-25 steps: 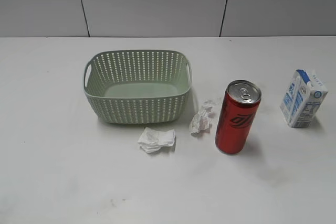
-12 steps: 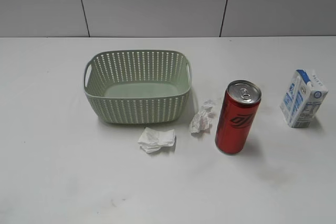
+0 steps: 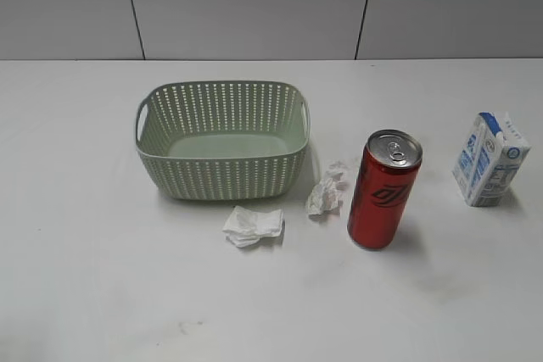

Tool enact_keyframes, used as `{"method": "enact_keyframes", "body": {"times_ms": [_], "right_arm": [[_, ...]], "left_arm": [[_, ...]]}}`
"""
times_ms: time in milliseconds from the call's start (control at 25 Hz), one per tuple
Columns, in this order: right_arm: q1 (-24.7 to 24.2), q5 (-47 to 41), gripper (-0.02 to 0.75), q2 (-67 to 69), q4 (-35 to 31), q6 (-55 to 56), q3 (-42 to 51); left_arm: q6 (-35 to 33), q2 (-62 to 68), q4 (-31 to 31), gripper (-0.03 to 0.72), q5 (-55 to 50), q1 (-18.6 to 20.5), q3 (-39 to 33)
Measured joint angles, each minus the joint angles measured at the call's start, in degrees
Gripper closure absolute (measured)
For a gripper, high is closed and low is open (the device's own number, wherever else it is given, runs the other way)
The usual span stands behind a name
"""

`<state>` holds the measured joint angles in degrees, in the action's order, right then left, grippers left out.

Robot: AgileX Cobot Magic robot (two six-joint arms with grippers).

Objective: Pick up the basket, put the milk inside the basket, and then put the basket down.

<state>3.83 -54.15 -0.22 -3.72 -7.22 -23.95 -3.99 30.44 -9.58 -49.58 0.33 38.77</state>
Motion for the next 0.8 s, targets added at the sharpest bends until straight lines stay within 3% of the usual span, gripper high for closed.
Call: {"method": "enact_keyframes", "body": {"times_ms": [400,560,800], "right_arm": [[0.00,0.00,0.166,0.00,0.00,0.00,0.00],[0.00,0.00,0.166,0.00,0.00,0.00,0.00],[0.00,0.00,0.166,0.00,0.00,0.00,0.00]], "left_arm": [[-3.12,27.24,-1.51,0.099,5.07,-1.79,14.16],[-2.55,39.06,-1.67,0.099,2.29,-6.29,22.24],[3.99,54.92,0.66,0.099,-2.86,-14.35,32.66]]}}
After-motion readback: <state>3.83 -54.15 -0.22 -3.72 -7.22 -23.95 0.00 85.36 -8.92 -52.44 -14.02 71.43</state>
